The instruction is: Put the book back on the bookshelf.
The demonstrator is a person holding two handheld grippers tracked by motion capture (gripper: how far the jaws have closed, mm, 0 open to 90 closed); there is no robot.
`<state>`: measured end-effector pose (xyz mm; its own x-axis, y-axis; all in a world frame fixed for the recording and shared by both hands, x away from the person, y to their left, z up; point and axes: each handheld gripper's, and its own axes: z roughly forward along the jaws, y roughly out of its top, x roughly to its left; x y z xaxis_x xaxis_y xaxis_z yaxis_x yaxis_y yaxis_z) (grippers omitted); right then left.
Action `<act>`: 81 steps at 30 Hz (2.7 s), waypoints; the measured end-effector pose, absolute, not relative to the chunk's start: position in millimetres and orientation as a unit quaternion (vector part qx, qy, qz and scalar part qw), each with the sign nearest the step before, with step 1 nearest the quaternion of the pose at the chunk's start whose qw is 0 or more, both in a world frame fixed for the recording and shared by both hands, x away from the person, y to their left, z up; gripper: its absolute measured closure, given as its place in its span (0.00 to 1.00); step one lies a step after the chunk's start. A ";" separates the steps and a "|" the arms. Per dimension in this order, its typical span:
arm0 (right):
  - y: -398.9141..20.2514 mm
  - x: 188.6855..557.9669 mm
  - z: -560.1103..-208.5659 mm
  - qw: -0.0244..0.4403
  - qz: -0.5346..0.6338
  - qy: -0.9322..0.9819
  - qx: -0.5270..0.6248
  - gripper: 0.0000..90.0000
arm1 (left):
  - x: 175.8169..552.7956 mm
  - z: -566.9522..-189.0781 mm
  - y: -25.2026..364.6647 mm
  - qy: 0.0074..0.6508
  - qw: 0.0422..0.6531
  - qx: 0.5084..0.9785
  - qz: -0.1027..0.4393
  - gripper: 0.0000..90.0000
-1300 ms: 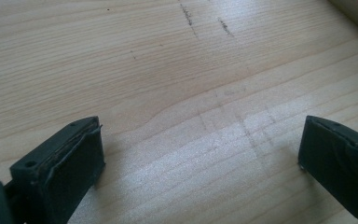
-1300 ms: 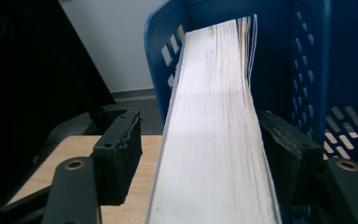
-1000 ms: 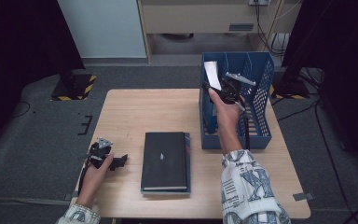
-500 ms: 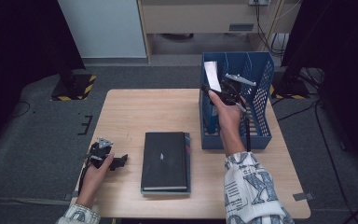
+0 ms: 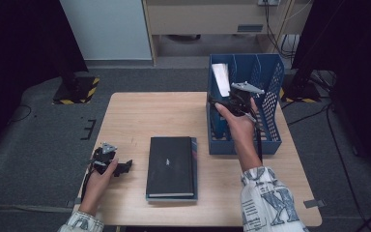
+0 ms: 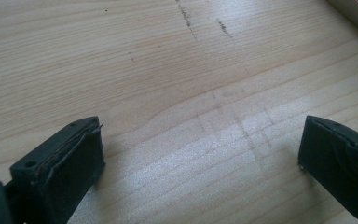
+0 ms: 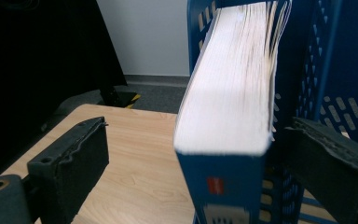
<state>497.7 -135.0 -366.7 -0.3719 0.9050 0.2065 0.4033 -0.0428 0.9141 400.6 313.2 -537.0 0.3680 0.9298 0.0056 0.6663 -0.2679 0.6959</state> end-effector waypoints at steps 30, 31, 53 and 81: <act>-129.5 398.5 -453.5 0.203 0.499 0.711 0.453 0.10 | 396.8 -532.5 315.2 0.527 0.324 0.760 0.201 0.03; -125.5 396.1 -455.5 0.202 0.496 0.717 0.447 0.10 | 396.1 -531.4 314.8 0.526 0.328 0.758 0.201 0.04; -89.2 377.3 -477.2 0.164 0.472 0.765 0.405 0.12 | 369.8 -484.2 270.9 0.453 0.429 0.761 0.178 0.08; -56.8 379.9 -496.1 0.086 0.476 0.787 0.383 0.11 | 374.7 -486.2 216.3 0.395 0.448 0.793 0.119 0.20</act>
